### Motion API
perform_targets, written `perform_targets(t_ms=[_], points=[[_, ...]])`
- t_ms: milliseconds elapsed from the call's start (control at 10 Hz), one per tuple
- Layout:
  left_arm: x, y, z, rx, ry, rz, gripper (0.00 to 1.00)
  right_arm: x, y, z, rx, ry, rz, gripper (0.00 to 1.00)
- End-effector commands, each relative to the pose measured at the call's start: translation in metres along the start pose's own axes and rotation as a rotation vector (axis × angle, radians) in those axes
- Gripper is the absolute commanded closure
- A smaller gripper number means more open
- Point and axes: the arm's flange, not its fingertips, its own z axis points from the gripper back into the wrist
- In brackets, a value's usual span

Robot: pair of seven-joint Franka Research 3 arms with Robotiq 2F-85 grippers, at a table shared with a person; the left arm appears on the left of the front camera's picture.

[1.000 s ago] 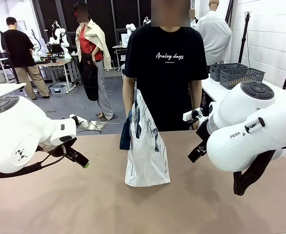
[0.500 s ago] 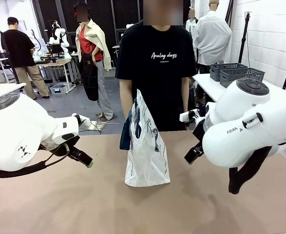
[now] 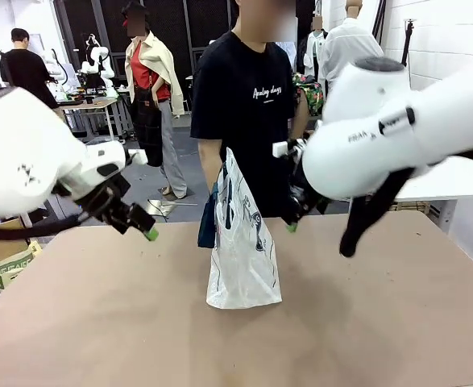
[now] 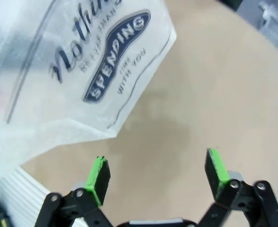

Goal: Transfer purchased items from the store into the shopping bag.
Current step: Open the Reusable shopping bag in the center of the table.

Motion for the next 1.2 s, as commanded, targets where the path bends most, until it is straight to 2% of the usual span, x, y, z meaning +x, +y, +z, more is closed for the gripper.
perform_targets(t_ms=[0,200,300,400,500,700,800,900,1100], points=[[0.041,-0.009,0.017,0.008,0.022,0.008,0.00,0.057,0.011,0.004,-0.041,0.035,-0.027,0.00],[0.074,-0.007,0.030,0.002,0.038,0.041,0.00,0.105,0.021,0.014,-0.116,0.032,-0.014,0.00],[0.082,-0.009,0.036,-0.007,0.034,0.029,0.00,0.119,0.024,0.018,-0.128,0.024,-0.019,0.00],[0.080,-0.007,0.039,-0.011,0.027,-0.002,0.00,0.121,0.021,0.022,-0.173,0.005,-0.002,0.00],[0.073,-0.010,0.036,-0.012,0.014,0.010,0.00,0.098,0.018,0.024,-0.082,-0.001,-0.004,0.00],[0.082,-0.010,0.040,-0.014,0.017,0.007,0.00,0.098,0.018,0.024,-0.082,-0.001,-0.004,0.00],[0.075,-0.014,0.029,-0.039,0.045,0.072,0.00,0.113,0.019,0.025,-0.111,-0.005,0.002,0.00],[0.081,-0.022,0.033,-0.018,0.075,0.158,0.00,0.122,0.021,0.030,-0.142,0.018,-0.090,0.00],[0.095,-0.045,0.054,-0.039,0.095,0.208,0.00,0.143,0.027,0.039,-0.193,0.078,-0.170,0.00]])
